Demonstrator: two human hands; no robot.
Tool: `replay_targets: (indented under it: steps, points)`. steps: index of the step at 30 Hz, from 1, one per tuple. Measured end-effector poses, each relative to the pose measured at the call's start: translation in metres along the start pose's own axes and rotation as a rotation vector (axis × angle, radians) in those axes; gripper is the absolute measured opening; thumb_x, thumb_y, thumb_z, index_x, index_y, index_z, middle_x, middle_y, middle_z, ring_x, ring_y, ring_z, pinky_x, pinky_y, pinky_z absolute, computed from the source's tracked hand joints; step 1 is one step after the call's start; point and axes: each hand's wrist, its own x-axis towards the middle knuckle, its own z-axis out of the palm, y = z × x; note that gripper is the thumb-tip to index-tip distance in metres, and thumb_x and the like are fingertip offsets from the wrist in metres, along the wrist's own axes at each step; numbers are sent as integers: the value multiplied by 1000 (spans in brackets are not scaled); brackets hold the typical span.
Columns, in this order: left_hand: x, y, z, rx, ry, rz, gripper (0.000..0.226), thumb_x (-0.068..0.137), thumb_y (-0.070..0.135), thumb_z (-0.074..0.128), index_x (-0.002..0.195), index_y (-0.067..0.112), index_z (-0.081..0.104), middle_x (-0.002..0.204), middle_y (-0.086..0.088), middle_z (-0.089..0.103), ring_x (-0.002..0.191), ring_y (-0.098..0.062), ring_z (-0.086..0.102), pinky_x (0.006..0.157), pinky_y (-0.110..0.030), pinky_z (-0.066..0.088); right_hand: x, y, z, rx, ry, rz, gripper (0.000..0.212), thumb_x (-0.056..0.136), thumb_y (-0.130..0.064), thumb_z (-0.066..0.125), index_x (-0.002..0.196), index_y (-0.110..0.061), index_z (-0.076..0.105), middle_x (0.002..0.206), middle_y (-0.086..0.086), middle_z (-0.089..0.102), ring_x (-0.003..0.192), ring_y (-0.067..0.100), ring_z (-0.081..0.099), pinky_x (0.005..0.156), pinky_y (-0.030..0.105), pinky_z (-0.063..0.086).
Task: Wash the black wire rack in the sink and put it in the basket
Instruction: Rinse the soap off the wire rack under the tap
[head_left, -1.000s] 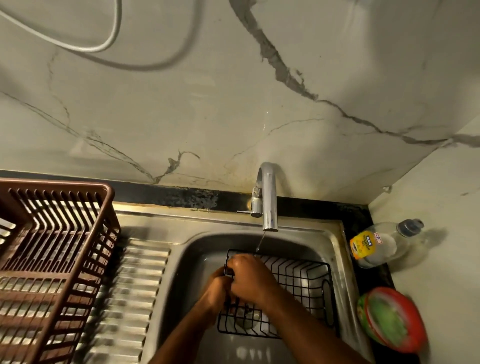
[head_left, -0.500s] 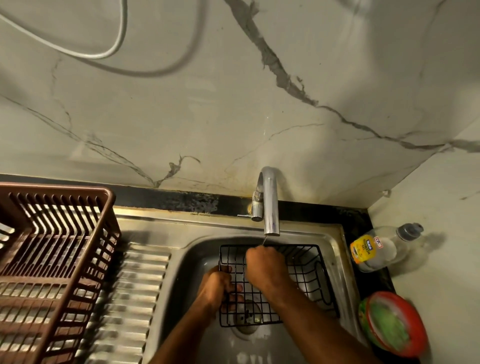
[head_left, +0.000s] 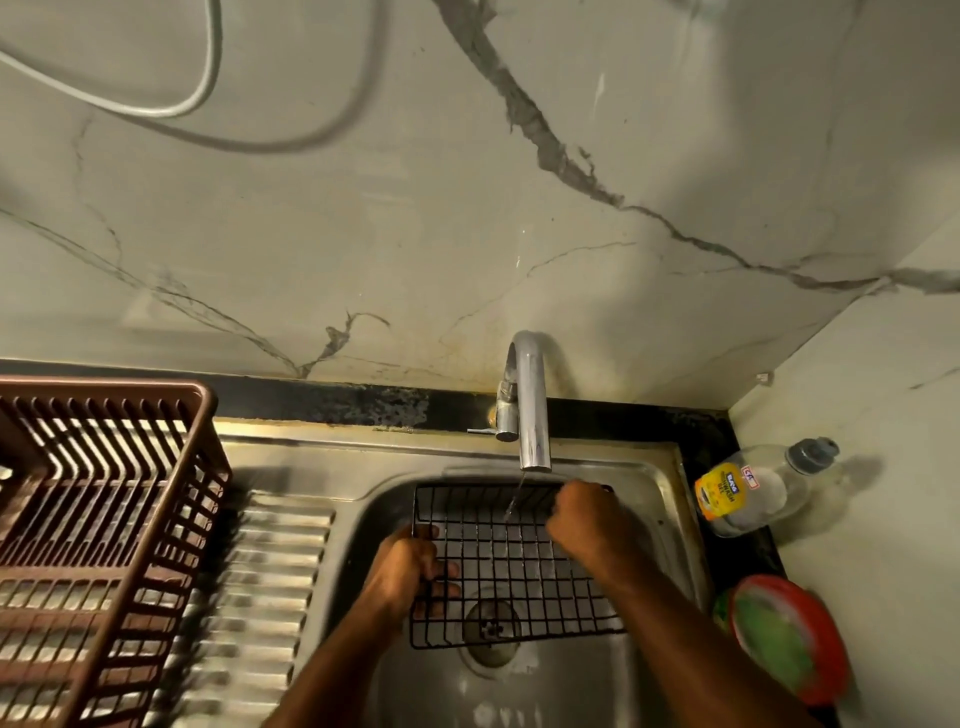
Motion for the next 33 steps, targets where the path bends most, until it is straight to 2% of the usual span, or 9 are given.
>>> replay_targets:
  steps: [4,8,13,17,21,25,28,30,33]
  points:
    - [-9,-3,24,36,-42,14,41,85,-2,40,116,16,60,96,-22,76,82,-42,74,60,-38,57,-24,-47,9,-240,-110,-264,15,99,-18,57,108,-13,68,103,6,69,95,22,67,85,35,56]
    - [-16,-4,39,72,-71,26,25,93,1,39,92,5,64,79,-17,71,69,-36,71,53,-32,52,-23,-81,5,-178,-88,-544,17,96,-15,60,109,-10,70,105,12,71,99,30,68,86,39,56]
    - [-5,0,9,1,-11,30,42,80,-7,39,108,14,62,93,-27,73,74,-40,69,58,-36,50,-5,-40,11,235,-176,-306,24,98,-16,57,113,-27,73,115,-5,72,102,9,66,94,28,53]
    - [0,-3,-2,-53,16,4,49,83,3,38,127,17,56,101,-25,75,88,-45,74,63,-38,54,8,-6,4,179,8,-38,10,99,-21,60,100,-23,70,92,-5,68,77,7,59,63,17,44]
    - [-6,-9,1,-108,4,18,40,91,10,38,126,19,55,105,-23,76,91,-41,74,65,-34,51,-11,-16,14,81,151,-103,32,95,-23,64,127,-23,61,117,-1,67,103,13,65,89,27,56]
    - [-9,-30,-7,-146,61,-5,37,96,7,36,127,18,53,110,-27,73,83,-39,73,65,-35,52,-29,12,19,52,465,-108,52,81,-26,76,131,-18,61,127,6,65,116,25,61,90,38,55]
    - [-15,-48,-12,-233,60,-16,34,100,11,36,129,18,51,111,-28,72,82,-39,72,70,-38,51,-36,34,23,156,226,96,47,94,-37,64,135,-17,54,133,7,58,119,24,58,94,35,53]
    - [-19,-58,-13,-273,22,-39,37,97,6,35,130,15,50,108,-28,70,83,-40,70,72,-40,50,-36,38,30,319,-68,178,32,103,-36,50,130,-20,57,120,6,64,107,22,64,91,36,55]
    - [-28,-66,-17,-328,-62,-102,56,78,-1,47,133,9,48,103,-26,64,83,-42,66,72,-41,49,-35,40,37,691,-215,289,24,105,-28,46,124,-24,60,104,6,64,89,28,71,75,48,63]
